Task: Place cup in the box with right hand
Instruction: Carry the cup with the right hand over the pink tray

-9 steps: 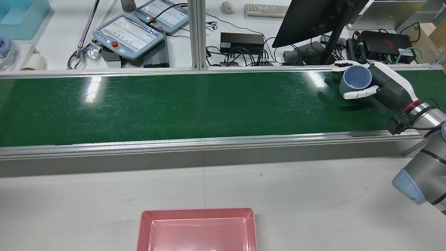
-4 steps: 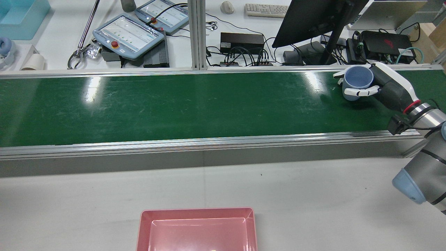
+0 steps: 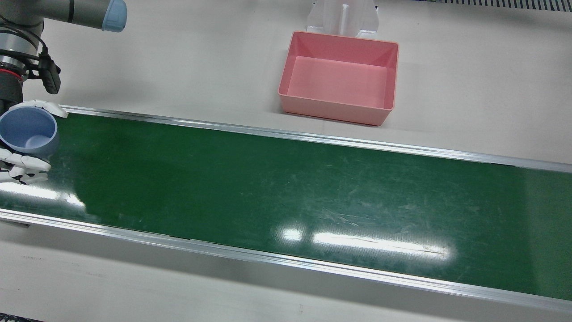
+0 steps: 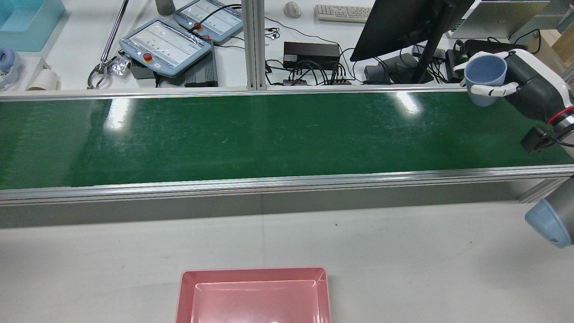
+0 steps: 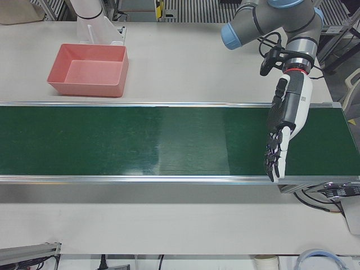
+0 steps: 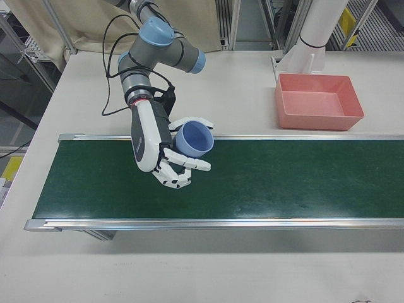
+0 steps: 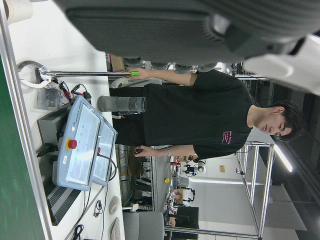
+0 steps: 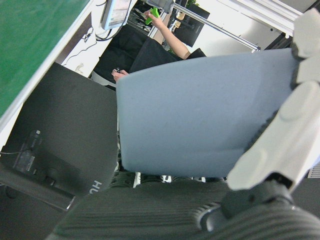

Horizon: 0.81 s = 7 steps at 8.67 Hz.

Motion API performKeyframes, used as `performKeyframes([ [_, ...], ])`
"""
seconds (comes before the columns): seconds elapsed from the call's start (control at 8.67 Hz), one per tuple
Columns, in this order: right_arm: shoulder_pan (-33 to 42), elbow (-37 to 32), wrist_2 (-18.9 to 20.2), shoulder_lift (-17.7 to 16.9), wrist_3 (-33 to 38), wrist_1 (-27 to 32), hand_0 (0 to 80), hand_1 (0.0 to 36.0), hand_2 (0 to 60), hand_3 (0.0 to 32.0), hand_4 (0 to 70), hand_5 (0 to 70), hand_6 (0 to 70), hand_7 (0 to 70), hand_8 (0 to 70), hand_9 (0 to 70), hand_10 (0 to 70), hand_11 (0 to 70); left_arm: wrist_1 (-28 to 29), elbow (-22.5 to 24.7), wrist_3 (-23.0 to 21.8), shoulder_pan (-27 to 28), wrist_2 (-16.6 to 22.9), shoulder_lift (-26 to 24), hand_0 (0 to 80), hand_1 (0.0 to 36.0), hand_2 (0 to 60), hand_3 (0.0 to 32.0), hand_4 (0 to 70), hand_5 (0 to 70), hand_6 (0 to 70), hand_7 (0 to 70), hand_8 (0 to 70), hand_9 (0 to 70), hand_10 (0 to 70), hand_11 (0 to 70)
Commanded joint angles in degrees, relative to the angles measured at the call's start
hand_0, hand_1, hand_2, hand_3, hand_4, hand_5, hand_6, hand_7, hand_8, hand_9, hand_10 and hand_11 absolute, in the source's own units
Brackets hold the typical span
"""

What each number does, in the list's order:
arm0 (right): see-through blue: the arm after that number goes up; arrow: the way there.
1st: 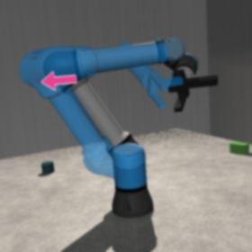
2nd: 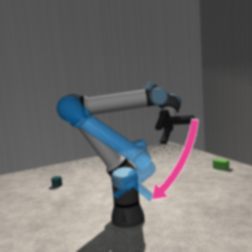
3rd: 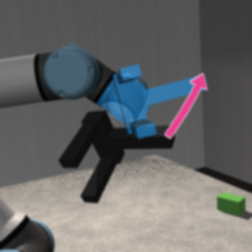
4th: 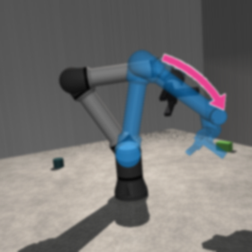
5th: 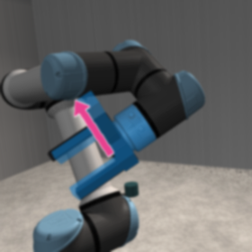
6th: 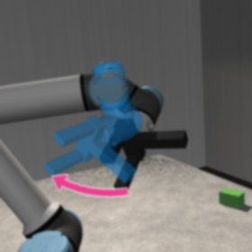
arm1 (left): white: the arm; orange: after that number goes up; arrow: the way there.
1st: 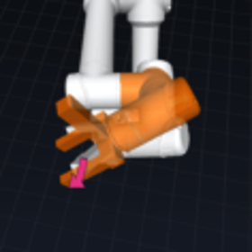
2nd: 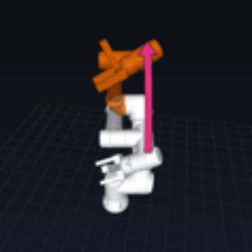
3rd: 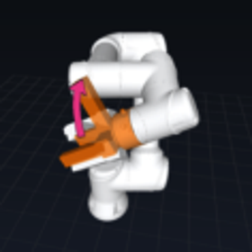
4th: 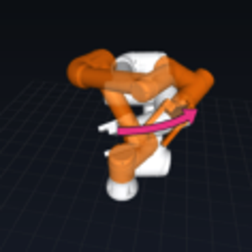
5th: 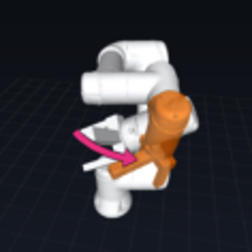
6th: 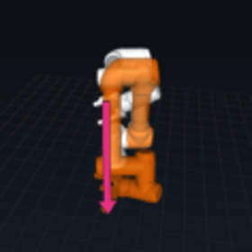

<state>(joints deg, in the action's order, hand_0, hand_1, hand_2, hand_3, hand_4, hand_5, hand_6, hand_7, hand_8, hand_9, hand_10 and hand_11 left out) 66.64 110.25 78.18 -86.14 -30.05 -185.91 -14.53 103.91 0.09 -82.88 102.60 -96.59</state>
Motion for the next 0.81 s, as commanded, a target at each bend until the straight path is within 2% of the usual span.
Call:
performKeyframes([
  [0.0, -4.83, 11.18, 0.12, 2.10, -4.57, -5.92, 44.1, 8.2, 30.1, 0.0, 40.6, 9.0, 33.3, 70.0, 51.6, 70.0, 30.2, 43.5, -0.06, 0.15, 0.00, 0.00, 0.06, 0.00, 0.0, 0.0, 0.0, 0.0, 0.0, 0.0, 0.0, 0.0, 0.0, 0.0, 0.0, 0.0],
  [0.12, -9.46, 14.61, 0.04, 2.55, -4.93, -6.65, 44.9, 7.7, 27.1, 0.0, 45.2, 10.2, 36.7, 70.0, 57.3, 70.0, 36.9, 51.8, -0.06, 0.15, 0.00, 0.00, 0.06, 0.00, 0.0, 0.0, 0.0, 0.0, 0.0, 0.0, 0.0, 0.0, 0.0, 0.0, 0.0, 0.0],
  [0.23, -16.73, 19.78, -0.66, 2.73, -9.20, -9.36, 46.4, 8.0, 23.8, 0.0, 47.2, 10.1, 36.8, 70.0, 56.0, 70.0, 34.9, 49.4, -0.06, 0.15, 0.00, 0.00, -0.03, 0.00, 0.0, 0.0, 0.0, 0.0, 0.0, 0.0, 0.0, 0.0, 0.0, 0.0, 0.0, 0.0],
  [0.35, -23.41, 24.44, -4.58, 2.99, -12.72, -13.30, 46.3, 7.8, 23.3, 0.0, 46.3, 9.9, 35.7, 70.0, 54.6, 70.0, 33.9, 48.2, -0.06, 0.15, 0.00, 0.00, -0.03, 0.09, 0.0, 0.0, 0.0, 0.0, 0.0, 0.0, 0.0, 0.0, 0.0, 0.0, 0.0, 0.0],
  [0.46, -30.27, 26.23, -7.93, 3.51, -14.84, -13.60, 44.8, 7.7, 25.9, 0.0, 44.4, 9.3, 34.3, 70.0, 52.9, 70.0, 33.0, 47.0, -0.06, 0.07, 0.00, 0.00, 0.06, 0.00, 0.0, 0.0, 0.0, 0.0, 0.0, 0.0, 0.0, 0.0, 0.0, 0.0, 0.0, 0.0],
  [0.58, -37.12, 26.25, -10.05, 5.78, -16.60, -13.60, 43.2, 9.1, 31.7, 0.0, 42.1, 9.1, 34.3, 70.0, 52.4, 70.0, 32.3, 46.1, -0.06, 0.07, 0.00, 0.00, -0.03, 0.00, 0.0, 0.0, 0.0, 0.0, 0.0, 0.0, 0.0, 0.0, 0.0, 0.0, 0.0, 0.0],
  [0.69, -44.50, 26.25, -13.37, 7.46, -19.93, -13.60, 42.9, 10.0, 33.8, 0.0, 39.9, 9.0, 33.6, 70.0, 51.1, 70.0, 31.4, 44.9, -0.06, 0.07, 0.00, 0.00, -0.03, 0.00, 0.0, 0.0, 0.0, 0.0, 0.0, 0.0, 0.0, 0.0, 0.0, 0.0, 0.0, 0.0],
])
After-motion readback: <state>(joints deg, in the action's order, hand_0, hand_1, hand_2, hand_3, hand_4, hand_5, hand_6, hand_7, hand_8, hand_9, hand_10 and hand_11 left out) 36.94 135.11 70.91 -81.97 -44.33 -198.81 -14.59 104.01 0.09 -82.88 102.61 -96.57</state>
